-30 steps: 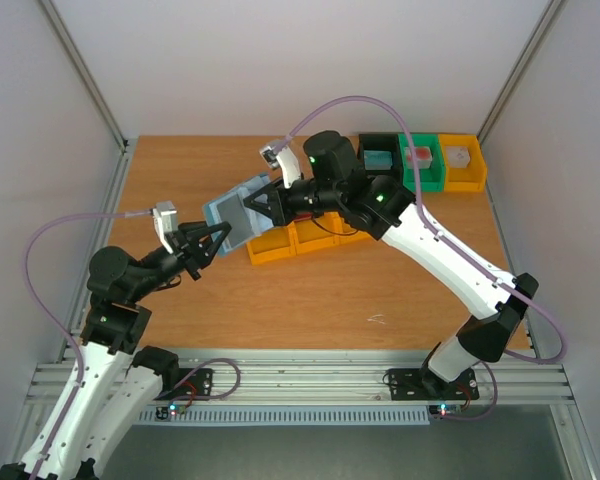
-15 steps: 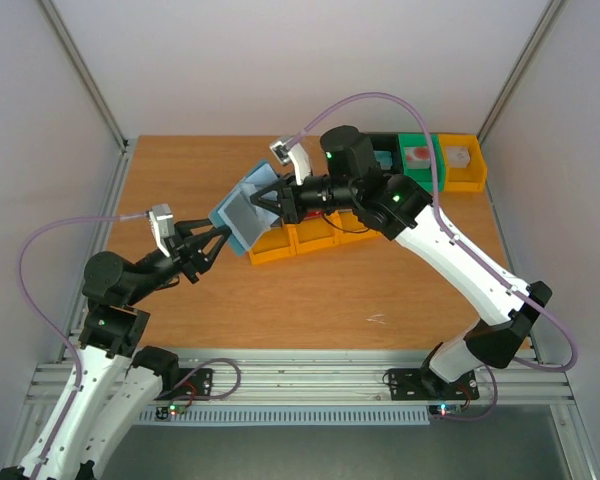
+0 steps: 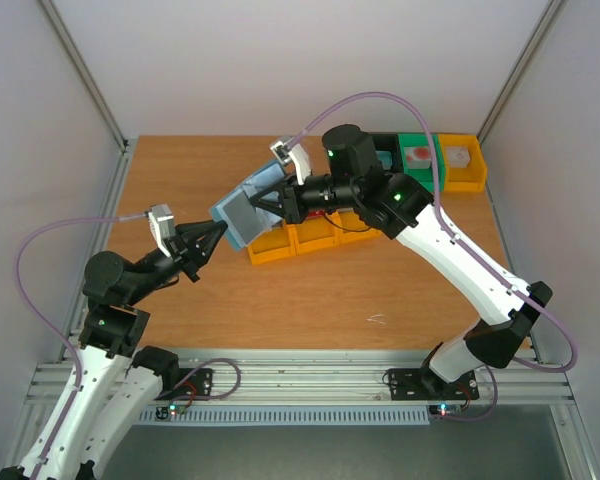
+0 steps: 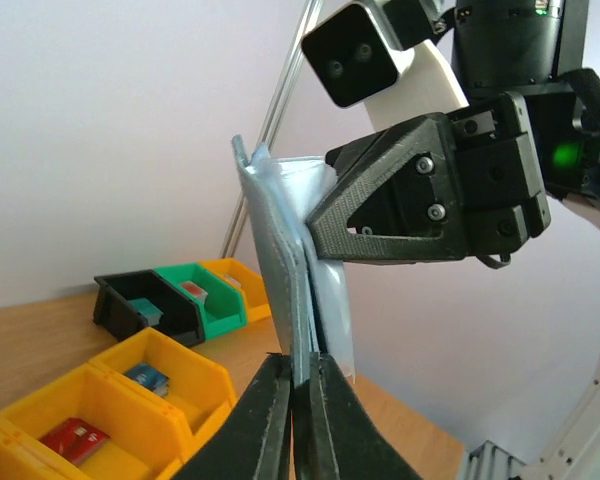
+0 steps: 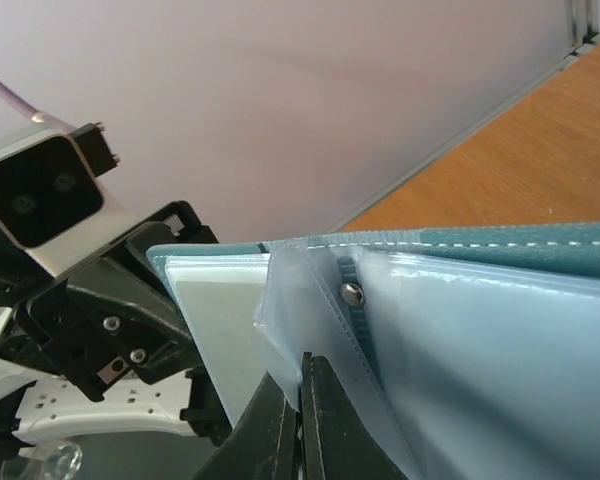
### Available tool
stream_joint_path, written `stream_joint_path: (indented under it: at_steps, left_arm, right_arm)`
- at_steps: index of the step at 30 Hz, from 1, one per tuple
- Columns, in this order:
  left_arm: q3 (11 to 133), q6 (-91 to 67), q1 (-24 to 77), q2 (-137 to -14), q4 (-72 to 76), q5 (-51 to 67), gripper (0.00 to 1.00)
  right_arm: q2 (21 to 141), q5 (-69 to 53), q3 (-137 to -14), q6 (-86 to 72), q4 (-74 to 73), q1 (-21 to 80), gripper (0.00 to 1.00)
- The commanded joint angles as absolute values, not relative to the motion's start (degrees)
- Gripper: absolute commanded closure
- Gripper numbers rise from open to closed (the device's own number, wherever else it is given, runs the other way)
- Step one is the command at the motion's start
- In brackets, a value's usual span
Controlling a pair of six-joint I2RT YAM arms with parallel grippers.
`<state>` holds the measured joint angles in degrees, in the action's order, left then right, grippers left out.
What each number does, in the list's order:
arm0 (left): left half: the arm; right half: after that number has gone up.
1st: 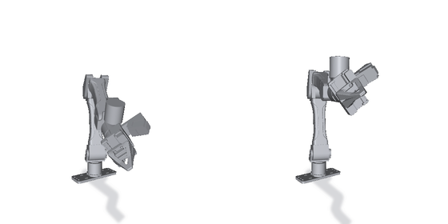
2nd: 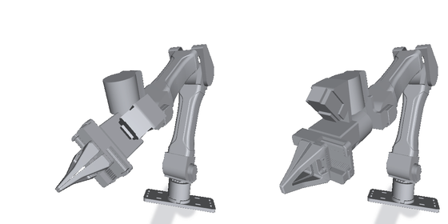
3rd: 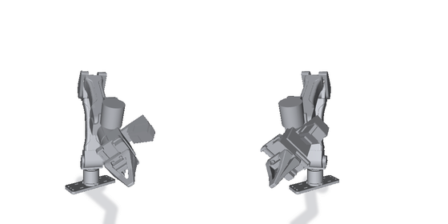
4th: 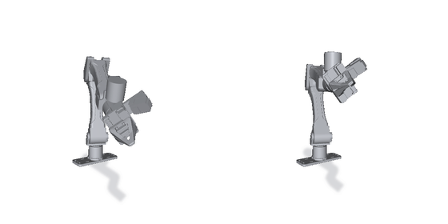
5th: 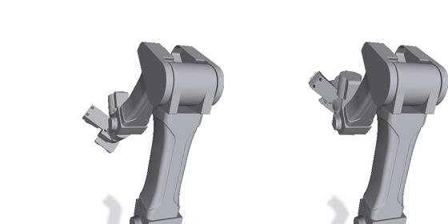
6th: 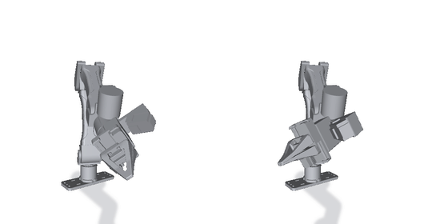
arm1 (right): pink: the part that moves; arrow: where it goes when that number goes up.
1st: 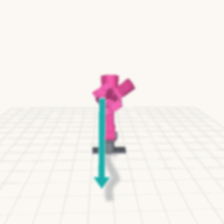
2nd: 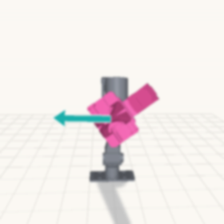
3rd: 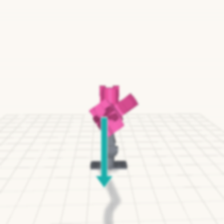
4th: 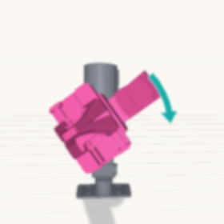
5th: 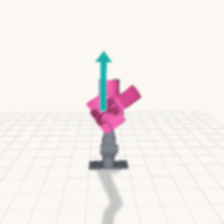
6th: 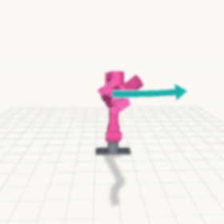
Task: Take the credit cards out of the card holder
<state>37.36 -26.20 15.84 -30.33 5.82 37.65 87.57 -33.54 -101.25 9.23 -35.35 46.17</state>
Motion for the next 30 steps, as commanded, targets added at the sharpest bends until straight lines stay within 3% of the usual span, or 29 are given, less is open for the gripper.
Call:
stream_joint_path:
  at_steps: [1,7,14,20,25,28,30]
  left_arm:
    - [37.4,-24.8,15.9,-30.0,7.1,36.6,0.96]
    - [37.2,-25.0,15.9,-30.5,7.4,35.8,0.88]
    - [37.0,-26.1,15.9,-30.4,8.3,37.6,0.64]
    - [37.0,-27.5,15.9,-31.0,8.4,36.7,0.57]
    - [37.1,-27.6,15.9,-31.2,6.8,36.2,0.57]
    - [37.2,-27.1,16.0,-31.1,6.1,36.0,0.69]
    - [37.3,-26.4,16.0,-31.1,5.4,35.6,0.85]
  right_arm:
    - [87.4,-37.4,-103.4,8.9,-34.3,46.1,0.99]
    - [88.6,-40.0,-104.3,8.4,-33.8,46.8,0.99]
    - [89.2,-38.1,-104.4,8.4,-34.2,47.1,0.99]
    - [90.4,-38.8,-105.3,7.7,-33.8,47.9,0.99]
    - [92.4,-37.6,-107.9,10.7,-38.0,49.7,0.99]
    - [92.5,-39.2,-108.0,11.8,-38.5,49.8,0.99]
    - [92.8,-40.9,-108.4,13.1,-39.6,49.8,0.99]
